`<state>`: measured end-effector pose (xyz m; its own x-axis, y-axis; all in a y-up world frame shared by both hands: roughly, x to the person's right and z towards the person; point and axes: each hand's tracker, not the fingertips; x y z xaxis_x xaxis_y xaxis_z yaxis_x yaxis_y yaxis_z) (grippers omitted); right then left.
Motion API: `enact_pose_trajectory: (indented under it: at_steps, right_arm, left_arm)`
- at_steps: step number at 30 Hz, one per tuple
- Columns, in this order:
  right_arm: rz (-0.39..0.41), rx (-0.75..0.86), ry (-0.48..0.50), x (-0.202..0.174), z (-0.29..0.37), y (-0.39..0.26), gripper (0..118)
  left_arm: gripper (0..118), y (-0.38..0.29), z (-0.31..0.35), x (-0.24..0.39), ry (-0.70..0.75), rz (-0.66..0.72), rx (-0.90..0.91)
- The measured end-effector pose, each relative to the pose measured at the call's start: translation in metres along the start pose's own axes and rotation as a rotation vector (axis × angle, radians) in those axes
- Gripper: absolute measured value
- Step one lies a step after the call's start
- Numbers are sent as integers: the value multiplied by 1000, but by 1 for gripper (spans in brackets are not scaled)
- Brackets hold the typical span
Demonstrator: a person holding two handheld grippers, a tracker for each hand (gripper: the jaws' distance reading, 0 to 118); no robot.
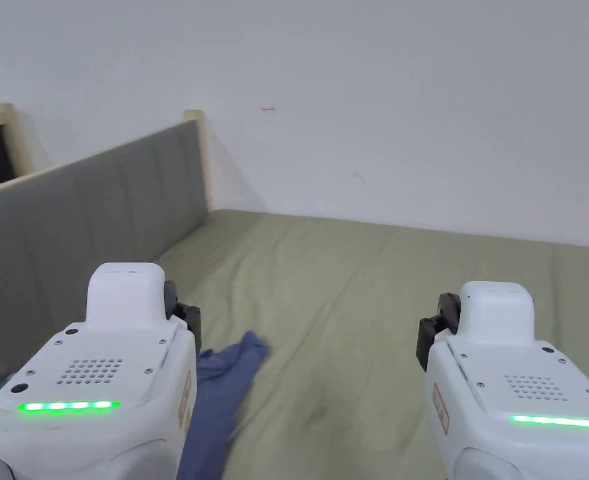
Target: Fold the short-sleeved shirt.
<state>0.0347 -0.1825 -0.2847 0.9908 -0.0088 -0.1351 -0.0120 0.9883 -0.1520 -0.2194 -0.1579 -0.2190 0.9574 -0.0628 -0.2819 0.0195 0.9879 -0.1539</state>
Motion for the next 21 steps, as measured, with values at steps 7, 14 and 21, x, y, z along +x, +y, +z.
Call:
enact_pose_trajectory:
  at_steps: [7,14,21]
  right_arm:
    - [28,-32,173,-63,-9,-9,1]
    - [39,-88,225,-78,-18,-24,1]
    - [47,-163,218,-81,-43,-46,1]
  left_arm:
    - [0,-10,6,-56,118,23,-51]
    - [0,-32,-26,-70,106,57,-161]
    - [75,-84,-102,-80,19,185,-415]
